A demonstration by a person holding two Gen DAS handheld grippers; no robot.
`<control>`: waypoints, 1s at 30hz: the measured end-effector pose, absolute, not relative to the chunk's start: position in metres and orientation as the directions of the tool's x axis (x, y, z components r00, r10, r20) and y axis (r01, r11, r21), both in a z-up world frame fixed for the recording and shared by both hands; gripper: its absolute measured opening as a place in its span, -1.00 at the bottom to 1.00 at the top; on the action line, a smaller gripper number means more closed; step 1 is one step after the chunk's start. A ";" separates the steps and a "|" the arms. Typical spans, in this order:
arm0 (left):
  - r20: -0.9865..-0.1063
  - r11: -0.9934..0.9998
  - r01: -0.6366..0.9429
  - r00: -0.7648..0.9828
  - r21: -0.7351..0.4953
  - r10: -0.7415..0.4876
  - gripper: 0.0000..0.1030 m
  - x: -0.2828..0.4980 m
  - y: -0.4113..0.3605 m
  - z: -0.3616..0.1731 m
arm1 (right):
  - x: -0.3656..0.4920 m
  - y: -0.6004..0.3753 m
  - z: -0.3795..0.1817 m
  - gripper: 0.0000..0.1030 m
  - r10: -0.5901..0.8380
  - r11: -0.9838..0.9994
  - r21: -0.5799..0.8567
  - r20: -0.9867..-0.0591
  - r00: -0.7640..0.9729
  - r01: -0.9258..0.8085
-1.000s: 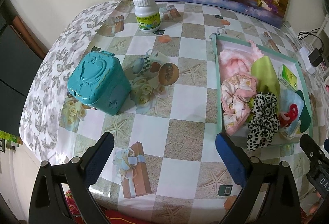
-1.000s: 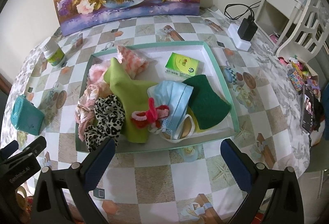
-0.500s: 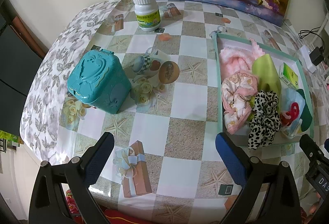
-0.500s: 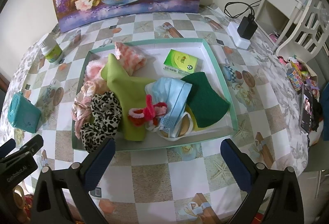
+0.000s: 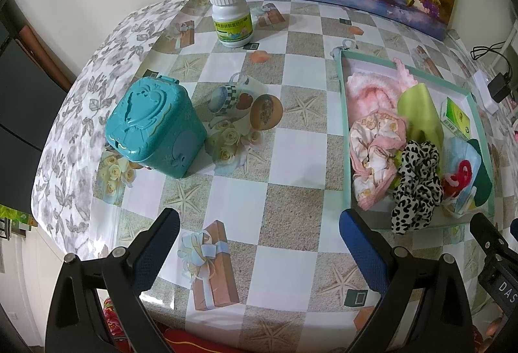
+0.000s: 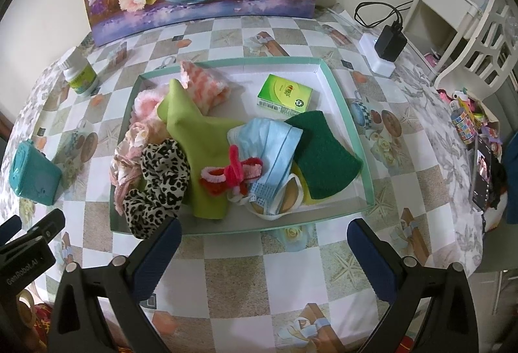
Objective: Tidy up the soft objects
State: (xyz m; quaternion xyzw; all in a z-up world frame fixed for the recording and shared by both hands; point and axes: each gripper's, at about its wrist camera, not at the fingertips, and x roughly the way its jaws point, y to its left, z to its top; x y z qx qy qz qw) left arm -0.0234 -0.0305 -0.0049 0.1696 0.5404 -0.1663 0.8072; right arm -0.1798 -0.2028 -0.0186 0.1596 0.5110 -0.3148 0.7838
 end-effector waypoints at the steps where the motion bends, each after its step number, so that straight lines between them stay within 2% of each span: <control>1: -0.929 0.887 0.452 0.361 0.094 -0.085 0.92 -0.024 -0.030 -0.005 | -0.180 -0.203 -0.019 1.00 -0.330 0.751 -0.072 -0.902 0.279 0.657; 30: -0.929 0.887 0.451 0.360 0.096 -0.083 0.92 -0.023 -0.032 -0.005 | -0.180 -0.204 -0.022 1.00 -0.332 0.752 -0.083 -0.905 0.268 0.654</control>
